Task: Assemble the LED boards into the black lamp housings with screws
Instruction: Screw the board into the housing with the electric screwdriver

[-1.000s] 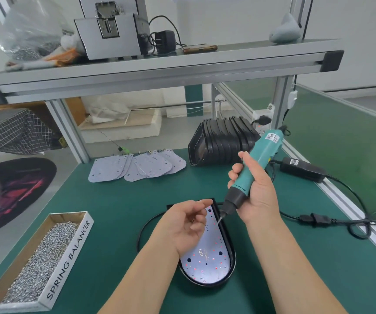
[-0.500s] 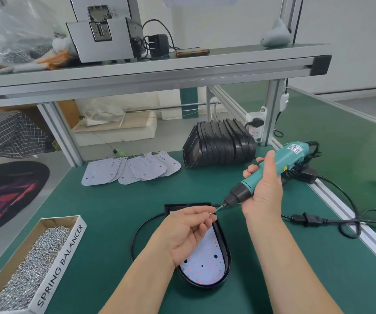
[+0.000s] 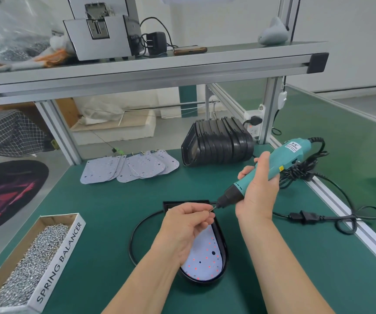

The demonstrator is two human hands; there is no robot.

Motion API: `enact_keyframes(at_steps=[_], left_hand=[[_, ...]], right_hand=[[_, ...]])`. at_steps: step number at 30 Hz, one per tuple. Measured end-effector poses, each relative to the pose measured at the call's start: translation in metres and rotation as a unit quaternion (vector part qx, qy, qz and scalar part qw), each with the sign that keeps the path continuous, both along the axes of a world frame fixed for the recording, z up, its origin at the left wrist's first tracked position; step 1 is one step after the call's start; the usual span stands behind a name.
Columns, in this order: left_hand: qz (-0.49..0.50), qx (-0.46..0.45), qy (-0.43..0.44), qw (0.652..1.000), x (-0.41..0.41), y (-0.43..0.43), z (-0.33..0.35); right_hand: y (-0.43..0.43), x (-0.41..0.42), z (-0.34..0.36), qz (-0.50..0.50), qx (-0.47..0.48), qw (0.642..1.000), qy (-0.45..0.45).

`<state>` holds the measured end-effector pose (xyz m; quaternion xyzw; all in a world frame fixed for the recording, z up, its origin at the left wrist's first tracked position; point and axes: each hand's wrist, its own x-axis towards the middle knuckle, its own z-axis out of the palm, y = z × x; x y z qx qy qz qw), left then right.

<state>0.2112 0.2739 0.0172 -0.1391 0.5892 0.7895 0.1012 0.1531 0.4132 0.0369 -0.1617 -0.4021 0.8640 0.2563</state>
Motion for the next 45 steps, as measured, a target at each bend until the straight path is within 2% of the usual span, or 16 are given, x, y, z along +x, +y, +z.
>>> enact_keyframes(at_steps=[6,11,15,18,20,21,22,23,25,26,28,29,30,35,41,45], left_hand=[[0.030,-0.062,0.079,0.994,0.006,0.009,-0.005],[0.024,-0.101,0.115,0.988,0.006,0.007,-0.003],[-0.011,-0.037,0.068,0.997,0.003,-0.002,-0.001],[-0.029,-0.034,0.026,0.999,0.001,-0.007,0.006],[0.001,-0.108,0.030,0.994,-0.006,-0.015,0.014],[0.029,-0.182,0.047,0.982,-0.013,-0.021,0.017],[0.053,-0.284,0.073,0.954,-0.020,-0.026,0.022],[0.056,-0.411,0.100,0.904,-0.028,-0.031,0.026],[-0.016,-0.653,0.111,0.749,-0.040,-0.035,0.034],[-0.065,-0.726,0.113,0.675,-0.047,-0.033,0.035],[-0.150,-0.804,0.117,0.564,-0.061,-0.026,0.029],[-0.183,-0.820,0.117,0.529,-0.067,-0.024,0.026],[-0.207,-0.825,0.111,0.513,-0.072,-0.023,0.023],[-0.299,-0.770,0.033,0.563,-0.089,-0.032,0.017],[-0.388,-0.716,0.030,0.579,-0.099,-0.034,0.019],[-0.384,-0.653,0.040,0.652,-0.102,-0.042,0.010]], right_hand=[[-0.007,0.003,0.003,-0.070,0.006,0.997,-0.024],[-0.005,0.002,0.004,-0.067,-0.016,0.997,-0.034],[-0.002,0.000,0.006,-0.061,-0.016,0.998,-0.030],[0.003,-0.003,0.008,-0.057,-0.013,0.998,-0.029],[0.006,-0.004,0.009,-0.051,-0.012,0.998,-0.028],[0.008,-0.005,0.009,-0.049,-0.011,0.998,-0.026],[0.009,-0.005,0.008,-0.048,-0.007,0.999,-0.025],[0.009,-0.006,0.008,-0.049,0.000,0.999,-0.023],[0.008,-0.006,0.006,-0.054,0.019,0.998,-0.019],[0.006,-0.006,0.005,-0.056,0.029,0.998,-0.013],[0.003,-0.006,0.003,-0.055,0.047,0.997,0.000],[0.002,-0.006,0.002,-0.057,0.059,0.997,0.004],[0.000,-0.006,0.002,-0.059,0.072,0.996,0.007],[-0.006,-0.010,-0.003,-0.073,0.135,0.988,0.023],[-0.019,-0.017,-0.008,-0.051,0.171,0.983,0.030],[-0.025,-0.021,-0.010,-0.048,0.199,0.978,0.040]])
